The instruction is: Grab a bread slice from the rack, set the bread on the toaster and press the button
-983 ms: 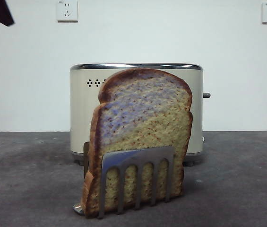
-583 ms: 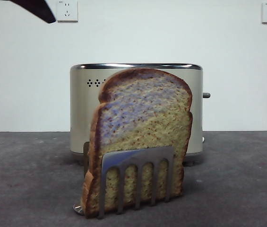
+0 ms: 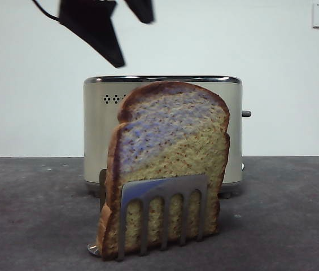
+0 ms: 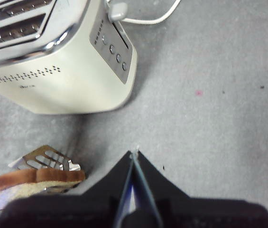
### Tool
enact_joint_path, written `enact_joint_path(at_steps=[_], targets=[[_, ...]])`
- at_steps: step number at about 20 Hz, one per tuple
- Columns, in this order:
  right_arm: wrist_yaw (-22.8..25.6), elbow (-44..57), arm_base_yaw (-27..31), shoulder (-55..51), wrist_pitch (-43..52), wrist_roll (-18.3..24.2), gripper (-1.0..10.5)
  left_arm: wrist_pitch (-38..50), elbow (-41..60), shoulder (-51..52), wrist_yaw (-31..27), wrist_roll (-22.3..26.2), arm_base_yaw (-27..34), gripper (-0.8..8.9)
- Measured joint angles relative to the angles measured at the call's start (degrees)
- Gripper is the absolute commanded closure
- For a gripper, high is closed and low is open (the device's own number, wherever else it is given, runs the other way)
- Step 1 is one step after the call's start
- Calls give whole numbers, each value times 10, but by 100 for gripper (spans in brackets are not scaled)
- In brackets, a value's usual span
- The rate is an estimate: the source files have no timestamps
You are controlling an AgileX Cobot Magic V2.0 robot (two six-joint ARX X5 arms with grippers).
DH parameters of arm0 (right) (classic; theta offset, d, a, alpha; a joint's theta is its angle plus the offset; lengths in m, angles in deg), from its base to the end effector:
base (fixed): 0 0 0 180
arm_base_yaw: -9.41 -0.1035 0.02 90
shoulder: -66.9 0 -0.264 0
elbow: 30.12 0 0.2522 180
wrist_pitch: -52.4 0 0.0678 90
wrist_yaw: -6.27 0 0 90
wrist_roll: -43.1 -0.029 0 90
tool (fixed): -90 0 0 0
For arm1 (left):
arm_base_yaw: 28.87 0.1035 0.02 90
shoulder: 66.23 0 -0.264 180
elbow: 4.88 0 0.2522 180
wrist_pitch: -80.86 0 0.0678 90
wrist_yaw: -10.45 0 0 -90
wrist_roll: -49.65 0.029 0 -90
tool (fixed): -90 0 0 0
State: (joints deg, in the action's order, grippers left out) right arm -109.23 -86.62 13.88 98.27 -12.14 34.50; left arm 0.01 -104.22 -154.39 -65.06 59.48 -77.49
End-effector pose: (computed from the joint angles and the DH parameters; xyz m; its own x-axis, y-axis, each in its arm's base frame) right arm 0.0962 0.0050 0.2884 0.7288 0.3749 -0.5730 -0.1637 0.9080 0.3858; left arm 0.1877 -0.2241 0.3264 0.0346 -0.4178 -0.9079 0.8783 0.4462 -0.1719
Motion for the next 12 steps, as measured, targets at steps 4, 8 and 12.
enact_joint_path(at_steps=[4,8,12], targets=[[0,0,0,0,-5,0,946,38,0,-29,-4,-5,-30,398],[0,0,0,0,-5,0,946,38,0,-71,-50,-6,-64,399],[0,0,0,0,-5,0,946,38,0,-90,-76,-7,-75,509]])
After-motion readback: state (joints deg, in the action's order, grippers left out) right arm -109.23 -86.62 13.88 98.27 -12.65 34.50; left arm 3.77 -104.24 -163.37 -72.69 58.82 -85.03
